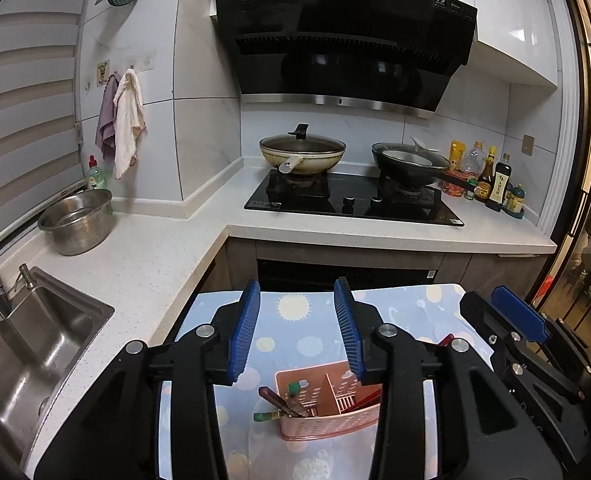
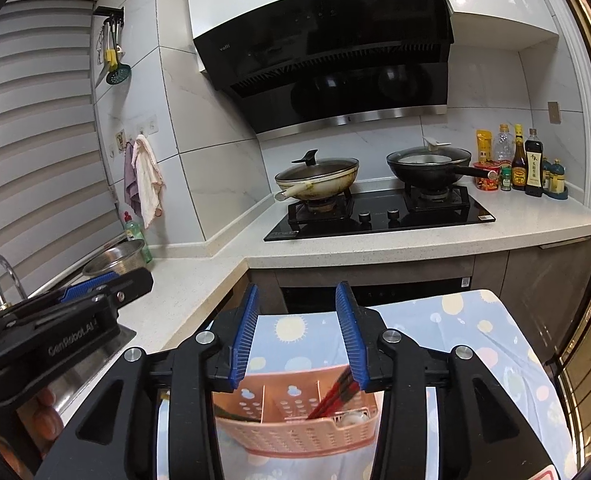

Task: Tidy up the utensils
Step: 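Lower both chopsticks into the pink holder and open both tools, then move both open tools back to the gold spoon and last dark red chopstick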

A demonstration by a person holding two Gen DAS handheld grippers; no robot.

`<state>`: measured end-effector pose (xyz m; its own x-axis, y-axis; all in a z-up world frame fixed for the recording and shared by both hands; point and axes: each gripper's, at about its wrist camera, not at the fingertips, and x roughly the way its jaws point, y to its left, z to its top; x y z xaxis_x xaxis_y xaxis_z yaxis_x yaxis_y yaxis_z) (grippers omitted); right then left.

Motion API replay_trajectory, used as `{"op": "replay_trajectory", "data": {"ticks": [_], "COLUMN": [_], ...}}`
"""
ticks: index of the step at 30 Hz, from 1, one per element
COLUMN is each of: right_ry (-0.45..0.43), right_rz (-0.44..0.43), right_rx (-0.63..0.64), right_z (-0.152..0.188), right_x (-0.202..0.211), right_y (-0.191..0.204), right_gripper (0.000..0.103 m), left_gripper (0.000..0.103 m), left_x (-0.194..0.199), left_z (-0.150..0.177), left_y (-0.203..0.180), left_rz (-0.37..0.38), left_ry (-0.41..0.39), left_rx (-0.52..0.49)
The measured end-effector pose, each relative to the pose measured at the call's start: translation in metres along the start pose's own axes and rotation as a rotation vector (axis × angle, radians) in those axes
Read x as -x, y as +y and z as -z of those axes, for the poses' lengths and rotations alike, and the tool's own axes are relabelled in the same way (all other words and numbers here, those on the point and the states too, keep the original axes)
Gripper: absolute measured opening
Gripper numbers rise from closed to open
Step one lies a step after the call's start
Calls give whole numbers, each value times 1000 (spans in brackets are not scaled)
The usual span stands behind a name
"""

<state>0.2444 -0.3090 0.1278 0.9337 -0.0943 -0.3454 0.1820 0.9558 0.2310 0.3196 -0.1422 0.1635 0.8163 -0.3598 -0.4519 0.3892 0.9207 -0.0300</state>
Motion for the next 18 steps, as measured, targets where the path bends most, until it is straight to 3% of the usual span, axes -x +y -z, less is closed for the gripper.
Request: {"op": "replay_trajectory", "data": {"ticks": [6, 10, 18], "right_ry": [22, 80, 257], "right_rz": [14, 15, 26], "right_rx": [20, 26, -3], "right_z": [23, 53, 138], "right_x": [35, 63, 116], "right_y": [0, -2, -11], "right_gripper": [40, 40, 40], "left_gripper": [43, 44, 48], "left_x": [26, 48, 84], "left_z": [8, 24, 92], "left_y": [0, 2, 10], "left_rz": [1, 10, 4], "left_ry": [-12, -5, 83], "left_rx": [-4, -4, -14]}}
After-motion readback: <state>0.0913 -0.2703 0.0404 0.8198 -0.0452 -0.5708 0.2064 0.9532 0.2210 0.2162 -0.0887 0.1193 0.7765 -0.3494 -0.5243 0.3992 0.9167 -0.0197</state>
